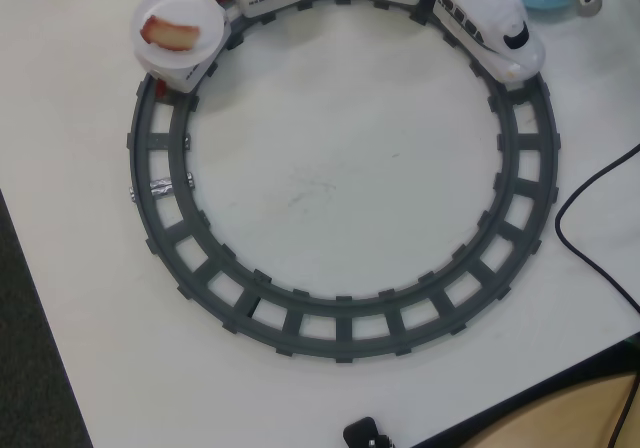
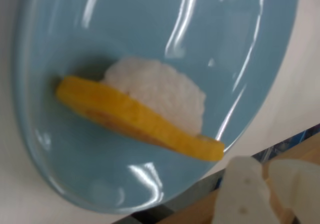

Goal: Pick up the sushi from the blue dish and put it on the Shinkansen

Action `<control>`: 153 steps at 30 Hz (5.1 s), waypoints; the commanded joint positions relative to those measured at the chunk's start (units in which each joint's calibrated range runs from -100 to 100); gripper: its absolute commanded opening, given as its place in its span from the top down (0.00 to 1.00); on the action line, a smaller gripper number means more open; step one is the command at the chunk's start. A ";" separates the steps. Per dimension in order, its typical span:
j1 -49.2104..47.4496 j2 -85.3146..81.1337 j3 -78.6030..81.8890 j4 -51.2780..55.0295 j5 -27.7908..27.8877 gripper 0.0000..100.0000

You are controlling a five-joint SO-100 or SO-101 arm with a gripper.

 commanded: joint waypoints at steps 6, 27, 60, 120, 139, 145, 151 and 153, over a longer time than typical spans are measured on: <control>3.82 -9.26 -1.65 14.81 14.78 0.81; -2.61 -9.18 -2.19 23.20 29.93 0.76; 2.15 5.61 -3.71 4.03 33.66 0.98; -26.29 -51.93 43.95 -9.84 71.57 0.98; -21.62 -42.41 44.04 -18.23 71.83 0.96; -21.97 -45.75 46.56 -18.23 71.88 0.81; -26.37 -51.26 50.69 -18.14 71.88 0.76; -27.52 -52.27 50.33 -18.14 71.78 0.76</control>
